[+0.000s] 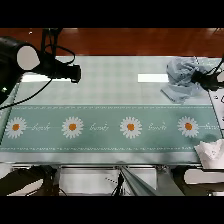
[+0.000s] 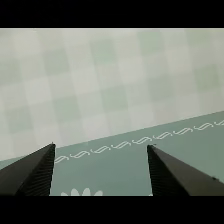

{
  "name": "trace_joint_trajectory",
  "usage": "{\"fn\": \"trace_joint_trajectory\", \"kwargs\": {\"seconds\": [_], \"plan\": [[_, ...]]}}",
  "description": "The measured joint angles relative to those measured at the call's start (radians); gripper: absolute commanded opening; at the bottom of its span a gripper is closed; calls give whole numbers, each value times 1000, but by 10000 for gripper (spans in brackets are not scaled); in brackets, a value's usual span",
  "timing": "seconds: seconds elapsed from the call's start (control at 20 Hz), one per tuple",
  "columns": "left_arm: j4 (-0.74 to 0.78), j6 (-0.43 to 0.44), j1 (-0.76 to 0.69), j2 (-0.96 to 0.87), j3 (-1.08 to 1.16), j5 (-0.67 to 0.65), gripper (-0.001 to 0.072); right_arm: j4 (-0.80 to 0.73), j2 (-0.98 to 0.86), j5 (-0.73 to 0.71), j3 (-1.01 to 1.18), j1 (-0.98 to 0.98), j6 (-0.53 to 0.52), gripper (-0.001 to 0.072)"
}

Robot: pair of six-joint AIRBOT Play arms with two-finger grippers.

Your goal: Fold the shirts.

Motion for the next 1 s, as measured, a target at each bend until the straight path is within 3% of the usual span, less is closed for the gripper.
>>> {"fn": "trace_joint_trajectory", "kwargs": {"seconds": [0.1, 0.15, 0.2, 0.25, 0.3, 0.6, 0.8, 1.0], "plan": [[0, 0, 0, -2, 0, -14, 720, 69, -56, -34, 0, 9, -29, 601], [0, 0, 0, -2, 0, -21, 720, 95, -80, -57, 0, 17, -40, 551], [0, 0, 0, -2, 0, -24, 720, 117, -98, -84, 0, 25, -47, 380], [0, 0, 0, -2, 0, -26, 720, 137, -113, -111, 0, 33, -51, 81], [0, 0, 0, -2, 0, -28, 720, 150, -121, -126, 0, 40, -55, 17], [-5, 0, 0, 8, 18, -50, 719, 211, 36, -99, 0, 70, -134, 16], [-9, 21, 0, 14, 153, -133, 719, 282, 324, -5, -1, 145, -290, 16], [-12, 55, 0, 33, 387, -273, 719, 357, 629, 31, 0, 266, -370, 15]]}}
